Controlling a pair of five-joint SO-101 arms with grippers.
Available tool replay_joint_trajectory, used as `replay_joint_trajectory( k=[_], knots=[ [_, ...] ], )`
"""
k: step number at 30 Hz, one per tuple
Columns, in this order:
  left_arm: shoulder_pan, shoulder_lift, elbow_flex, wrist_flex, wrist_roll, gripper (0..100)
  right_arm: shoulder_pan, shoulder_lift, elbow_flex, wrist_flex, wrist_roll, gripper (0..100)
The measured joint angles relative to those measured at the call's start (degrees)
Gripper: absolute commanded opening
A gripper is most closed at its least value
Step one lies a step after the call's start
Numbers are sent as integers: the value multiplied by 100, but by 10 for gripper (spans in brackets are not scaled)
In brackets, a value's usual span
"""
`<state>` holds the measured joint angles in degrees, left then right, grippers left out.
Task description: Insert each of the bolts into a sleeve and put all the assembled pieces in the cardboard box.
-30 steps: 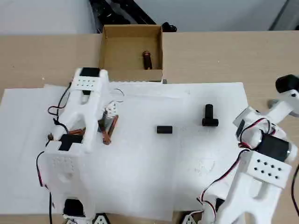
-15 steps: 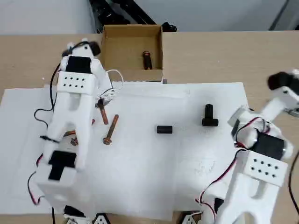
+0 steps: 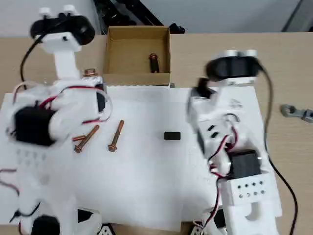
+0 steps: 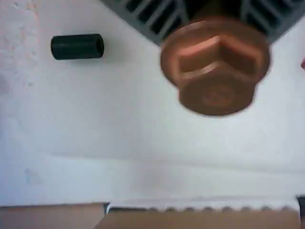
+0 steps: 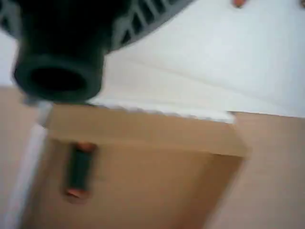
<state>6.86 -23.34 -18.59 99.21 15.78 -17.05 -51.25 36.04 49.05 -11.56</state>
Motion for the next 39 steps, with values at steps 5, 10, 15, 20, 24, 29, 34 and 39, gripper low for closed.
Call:
replay_joint_trajectory(
  k=[5, 10, 15, 20, 24, 29, 34, 39],
  knots=[
    [0, -642, 0, 0, -396, 5, -809, 0, 0, -598, 316, 3],
    [0, -870, 0, -211, -440, 5, -1495, -554, 290, -774, 360, 4],
    [0, -879, 0, -862, -334, 5, -2127, -1503, 1547, -1099, 202, 4],
    [273, -905, 255, -1582, 158, 5, -2198, -2110, 2620, -1899, 79, 4],
    [624, -923, 1116, -2338, 545, 5, -2198, -2110, 2787, -2022, 79, 4],
    [1196, -923, 1407, -3007, 809, 5, -2198, -1943, 2787, -2022, 79, 3],
    [1741, -923, 1459, -3086, 818, 5, -2092, -1925, 3042, -2031, 325, 3],
    [2013, -923, 1459, -3086, 818, 5, -1934, -2259, 3376, -2031, 703, 3]
  ],
)
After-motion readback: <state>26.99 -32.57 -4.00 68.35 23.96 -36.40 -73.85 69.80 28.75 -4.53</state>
